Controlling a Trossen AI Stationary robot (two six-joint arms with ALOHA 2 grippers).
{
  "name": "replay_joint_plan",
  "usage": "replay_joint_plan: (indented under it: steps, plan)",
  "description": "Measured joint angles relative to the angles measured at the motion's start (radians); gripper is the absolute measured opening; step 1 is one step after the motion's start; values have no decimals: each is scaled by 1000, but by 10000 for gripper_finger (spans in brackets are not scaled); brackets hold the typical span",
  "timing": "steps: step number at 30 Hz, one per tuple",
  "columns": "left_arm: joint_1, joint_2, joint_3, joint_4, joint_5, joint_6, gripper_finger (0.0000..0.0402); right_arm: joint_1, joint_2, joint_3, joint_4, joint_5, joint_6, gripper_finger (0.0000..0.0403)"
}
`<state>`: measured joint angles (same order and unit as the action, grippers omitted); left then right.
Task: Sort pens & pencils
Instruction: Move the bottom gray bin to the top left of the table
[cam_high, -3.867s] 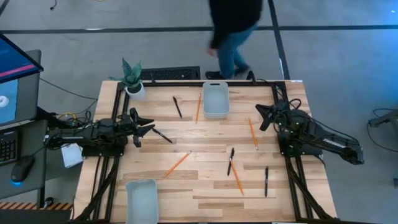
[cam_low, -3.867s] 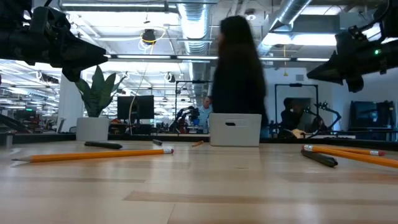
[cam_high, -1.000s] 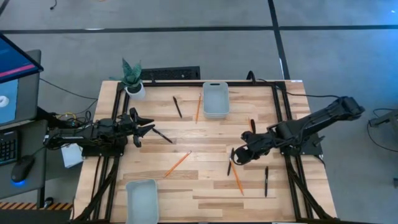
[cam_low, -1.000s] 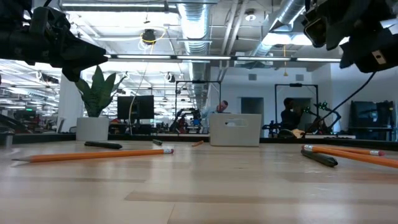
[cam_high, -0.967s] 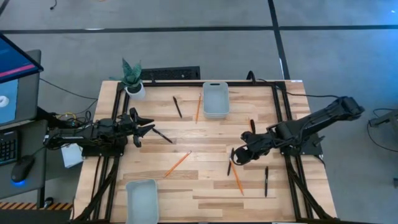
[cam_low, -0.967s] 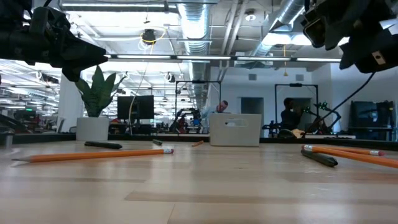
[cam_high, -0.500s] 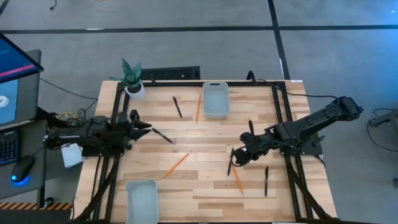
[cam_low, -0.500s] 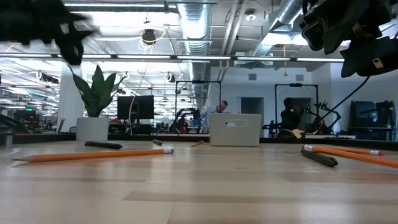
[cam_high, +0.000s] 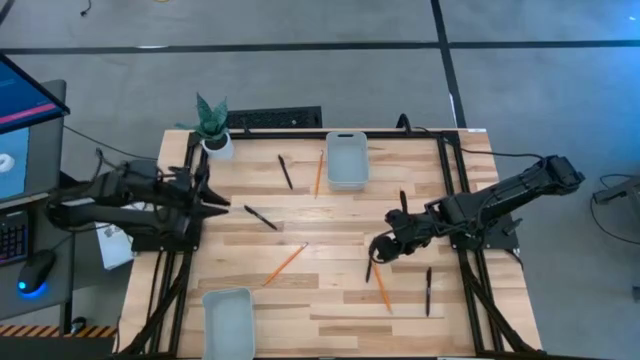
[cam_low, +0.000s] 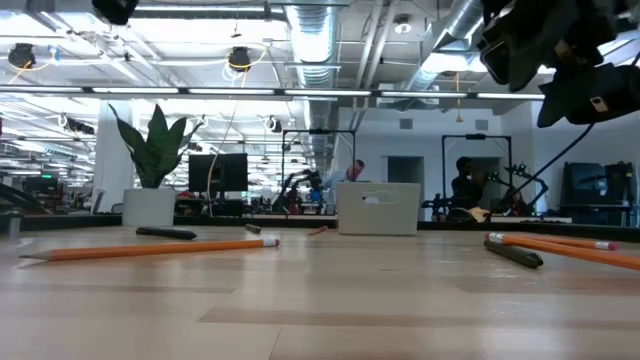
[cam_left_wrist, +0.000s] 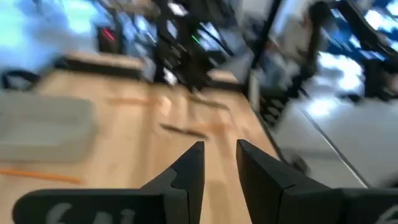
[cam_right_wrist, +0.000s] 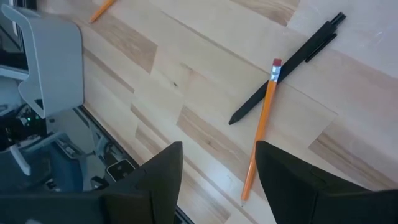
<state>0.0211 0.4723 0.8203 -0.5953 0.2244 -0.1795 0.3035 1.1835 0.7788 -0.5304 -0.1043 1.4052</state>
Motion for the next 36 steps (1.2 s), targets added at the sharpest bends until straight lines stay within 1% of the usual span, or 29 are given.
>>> replay_joint_plan:
  steps: [4, 7, 10, 14, 17, 19, 28, 31, 34, 36]
  plan:
    - [-1, 147, 142, -134, 140, -2, 83, -19, 0, 0, 0, 0, -2, 223]
    - [-5, 228, 213, -221, 179, 0, 83, -30, 0, 0, 0, 0, -16, 224]
    - [-22, 293, 240, -262, 180, -10, 83, -36, 0, 0, 0, 0, -100, 223]
    - [-61, 358, 242, -283, 181, -80, 83, -45, 0, 0, 0, 0, -177, 224]
    - [-84, 399, 242, -291, 179, -160, 83, -53, 0, 0, 0, 0, -184, 223]
    - [-98, 423, 242, -290, 160, -214, 83, -56, 0, 0, 0, 0, -186, 223]
    - [-136, 536, 241, -315, 153, -263, 83, -58, 0, 0, 0, 0, -186, 223]
    - [-153, 579, 230, -312, 156, -279, 95, -58, 0, 0, 0, 0, -187, 223]
    - [-170, 625, 219, -316, 154, -288, 118, -58, 0, 0, 0, 0, -224, 224]
    - [-186, 656, 219, -314, 131, -289, 137, -58, 0, 0, 0, 0, -248, 224]
